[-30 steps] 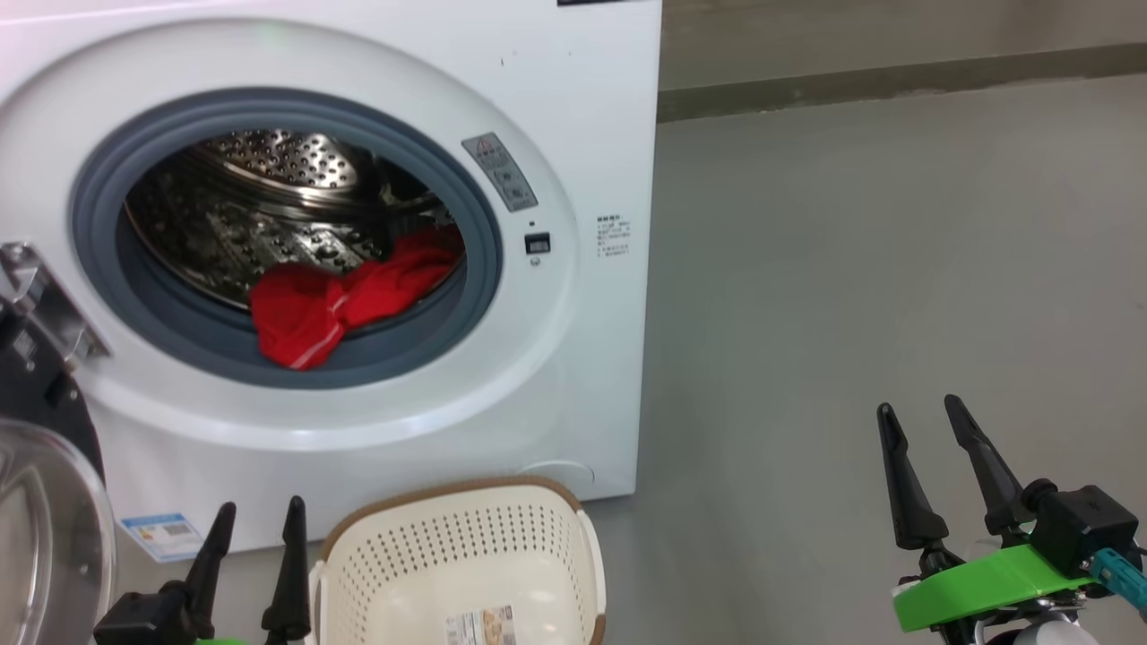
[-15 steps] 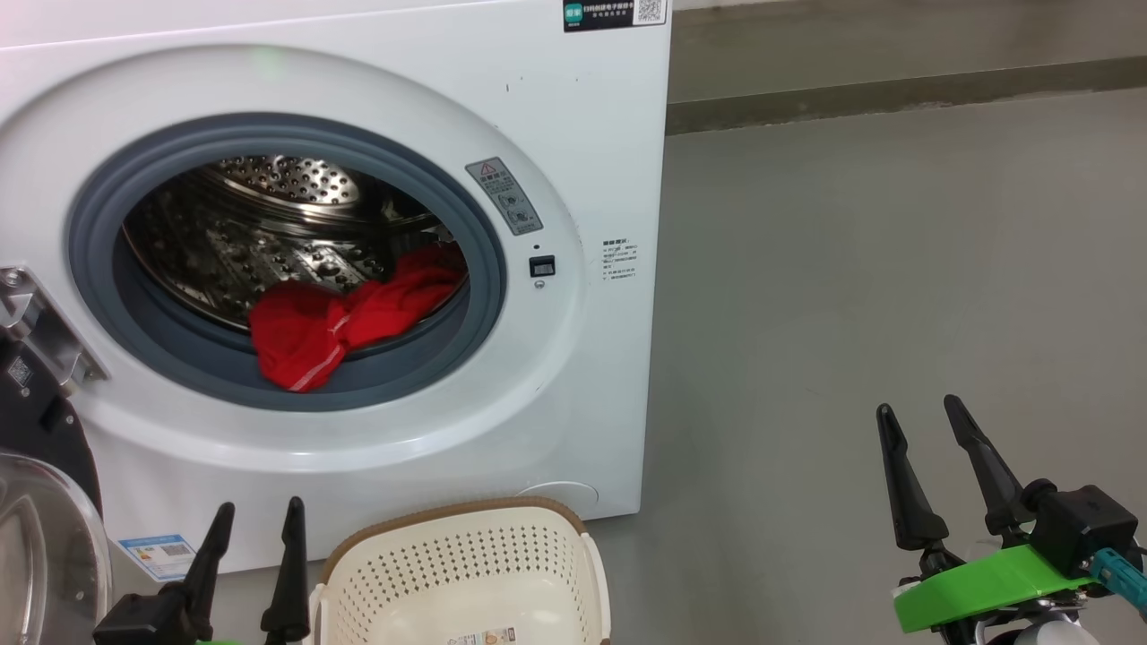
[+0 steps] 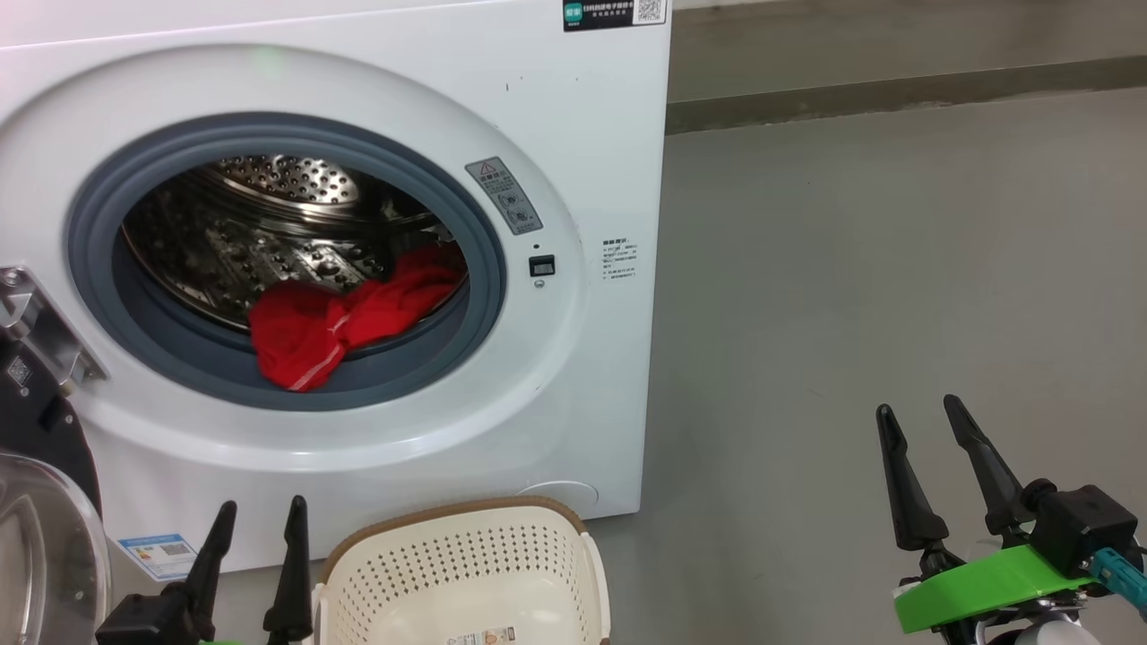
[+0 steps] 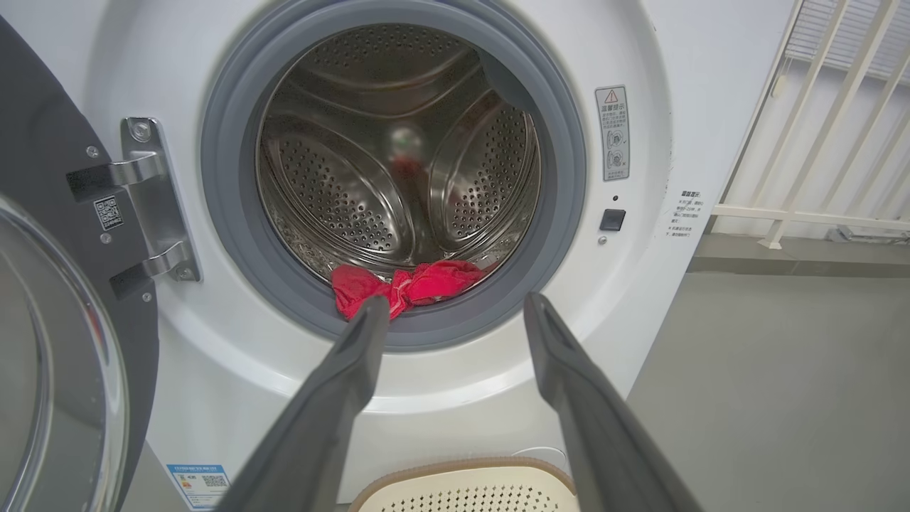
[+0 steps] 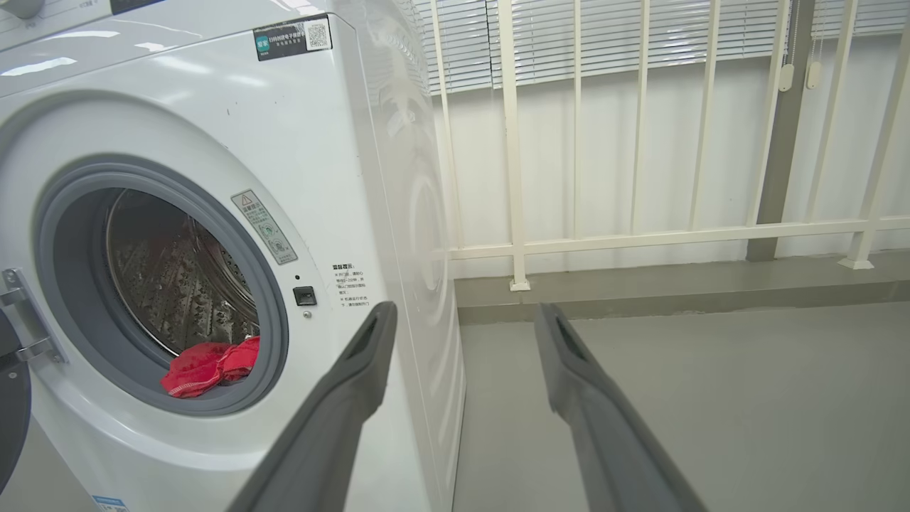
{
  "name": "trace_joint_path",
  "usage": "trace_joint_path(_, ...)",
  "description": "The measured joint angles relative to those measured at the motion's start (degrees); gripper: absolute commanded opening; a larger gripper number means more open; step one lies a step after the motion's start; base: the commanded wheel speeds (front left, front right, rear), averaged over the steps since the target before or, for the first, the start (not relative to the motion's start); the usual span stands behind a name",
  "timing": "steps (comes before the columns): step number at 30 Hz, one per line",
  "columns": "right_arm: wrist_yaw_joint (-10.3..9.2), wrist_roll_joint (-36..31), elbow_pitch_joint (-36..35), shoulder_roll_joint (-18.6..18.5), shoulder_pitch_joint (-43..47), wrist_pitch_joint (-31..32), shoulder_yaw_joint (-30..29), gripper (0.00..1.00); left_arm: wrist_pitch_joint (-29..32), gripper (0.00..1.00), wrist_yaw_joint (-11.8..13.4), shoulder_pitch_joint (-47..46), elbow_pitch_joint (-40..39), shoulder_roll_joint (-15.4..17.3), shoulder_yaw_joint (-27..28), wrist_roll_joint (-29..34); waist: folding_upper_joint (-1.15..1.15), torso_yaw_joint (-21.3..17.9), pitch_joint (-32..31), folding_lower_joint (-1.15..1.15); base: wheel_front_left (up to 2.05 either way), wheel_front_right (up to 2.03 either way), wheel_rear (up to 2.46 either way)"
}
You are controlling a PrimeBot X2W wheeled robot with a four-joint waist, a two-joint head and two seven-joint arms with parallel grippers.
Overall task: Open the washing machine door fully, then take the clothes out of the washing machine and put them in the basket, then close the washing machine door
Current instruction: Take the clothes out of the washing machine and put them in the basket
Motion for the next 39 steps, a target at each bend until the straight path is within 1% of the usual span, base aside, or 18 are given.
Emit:
trace_joint_path(23, 0.00, 0.0, -0.2, -0.1, 0.0, 0.0, 0.1, 1.00, 0.0, 1.00, 0.5, -0.6, 0.1, -0.3, 0.2, 0.6, 0.00, 0.0, 1.5, 0.00, 0.00, 0.00, 0.00)
trace_joint_path(28, 0.00, 0.0, -0.4, -0.1, 0.0, 0.0, 0.1, 1.00, 0.0, 1.00, 0.5, -3.5, 1.0, -0.1, 0.1, 0.6, 0.00, 0.4, 2.6, 0.00, 0.00, 0.00, 0.00)
trace_joint_path(33, 0.00, 0.0, -0.7, -0.1, 0.0, 0.0, 0.1, 1.00, 0.0, 1.00, 1.2, -6.0, 2.3, 0.1, 0.0, 1.0, 0.00, 0.8, 3.9, 0.00, 0.00, 0.00, 0.00)
trace_joint_path(39, 0.00, 0.0, -0.8, -0.1, -1.6, 0.0, 0.4, 1.00, 0.0, 1.00, 1.5, -13.6, 4.5, 0.1, -0.7, 1.6, 0.00, 1.3, 7.7, 0.00, 0.00, 0.00, 0.00)
